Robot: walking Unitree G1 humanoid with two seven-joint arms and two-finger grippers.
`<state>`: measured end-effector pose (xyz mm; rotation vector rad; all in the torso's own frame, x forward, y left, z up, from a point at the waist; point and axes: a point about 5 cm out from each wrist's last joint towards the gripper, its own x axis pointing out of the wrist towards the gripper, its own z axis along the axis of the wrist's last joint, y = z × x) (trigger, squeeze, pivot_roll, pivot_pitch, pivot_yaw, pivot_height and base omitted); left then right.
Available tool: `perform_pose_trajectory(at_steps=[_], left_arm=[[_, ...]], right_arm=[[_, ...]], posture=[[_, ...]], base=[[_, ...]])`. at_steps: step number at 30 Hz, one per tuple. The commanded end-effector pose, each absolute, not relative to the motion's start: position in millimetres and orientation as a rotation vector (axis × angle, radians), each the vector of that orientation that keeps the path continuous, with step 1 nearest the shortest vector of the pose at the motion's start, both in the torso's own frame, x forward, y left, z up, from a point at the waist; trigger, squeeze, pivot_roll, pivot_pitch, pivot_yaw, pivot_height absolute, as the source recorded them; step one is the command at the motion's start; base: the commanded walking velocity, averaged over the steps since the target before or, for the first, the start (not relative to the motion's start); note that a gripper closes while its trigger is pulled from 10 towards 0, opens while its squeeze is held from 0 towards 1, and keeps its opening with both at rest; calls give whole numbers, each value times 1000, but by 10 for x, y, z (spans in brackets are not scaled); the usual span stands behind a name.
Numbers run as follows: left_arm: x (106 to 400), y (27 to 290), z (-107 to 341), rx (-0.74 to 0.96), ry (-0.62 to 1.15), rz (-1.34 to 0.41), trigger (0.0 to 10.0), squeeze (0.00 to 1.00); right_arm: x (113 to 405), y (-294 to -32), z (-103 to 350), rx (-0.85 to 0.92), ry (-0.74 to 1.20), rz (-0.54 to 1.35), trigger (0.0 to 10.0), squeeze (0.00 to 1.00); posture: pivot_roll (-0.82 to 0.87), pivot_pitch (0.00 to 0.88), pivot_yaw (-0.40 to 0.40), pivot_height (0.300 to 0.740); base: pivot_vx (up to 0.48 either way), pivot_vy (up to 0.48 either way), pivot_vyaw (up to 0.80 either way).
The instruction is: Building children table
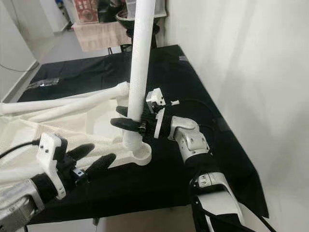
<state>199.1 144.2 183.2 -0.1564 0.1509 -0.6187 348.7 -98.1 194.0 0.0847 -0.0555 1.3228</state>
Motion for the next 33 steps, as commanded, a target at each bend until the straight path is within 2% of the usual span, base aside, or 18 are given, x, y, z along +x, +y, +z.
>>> perform_pose_trajectory(at_steps=[1, 7, 11, 18, 22, 30, 31, 33], left_arm=[[1985, 1441, 1749, -119, 172, -575, 10000, 0], [2013, 1392, 1653, -43, 162, -494, 10000, 0], [1915, 1350, 1663, -10, 141, -471, 10000, 0], [1835, 1292, 1703, -1, 121, -487, 10000, 0], [1780, 1217, 1673, 59, 117, -515, 10000, 0], [1667, 1182, 1705, 45, 99, -520, 10000, 0], [1618, 1149, 1708, 54, 104, -549, 10000, 0], [1618, 1149, 1708, 54, 104, -549, 10000, 0]], right_arm=[[3442, -937, 1940, 70, -77, 1370, 10000, 0], [3395, -898, 1885, -13, -72, 1414, 10000, 0], [3353, -902, 1878, -114, -72, 1455, 10000, 0], [3328, -918, 1935, -140, -79, 1494, 10000, 0], [3298, -871, 2024, -141, -113, 1526, 10000, 0], [3152, -890, 2091, -180, -98, 1698, 10000, 0], [3094, -909, 2109, -188, -81, 1765, 10000, 0], [3094, -909, 2109, -188, -81, 1765, 10000, 0]], posture=[[13, 108, 84, 740], [19, 126, 86, 740], [32, 178, 97, 740], [37, 217, 103, 740], [37, 246, 107, 740], [58, 274, 110, 740], [58, 280, 106, 740], [58, 280, 106, 740]], base=[[0, 0, 0], [0, 0, 0], [0, 0, 0], [0, 0, 0], [0, 0, 0], [0, 0, 0], [0, 0, 0], [0, 0, 0]])
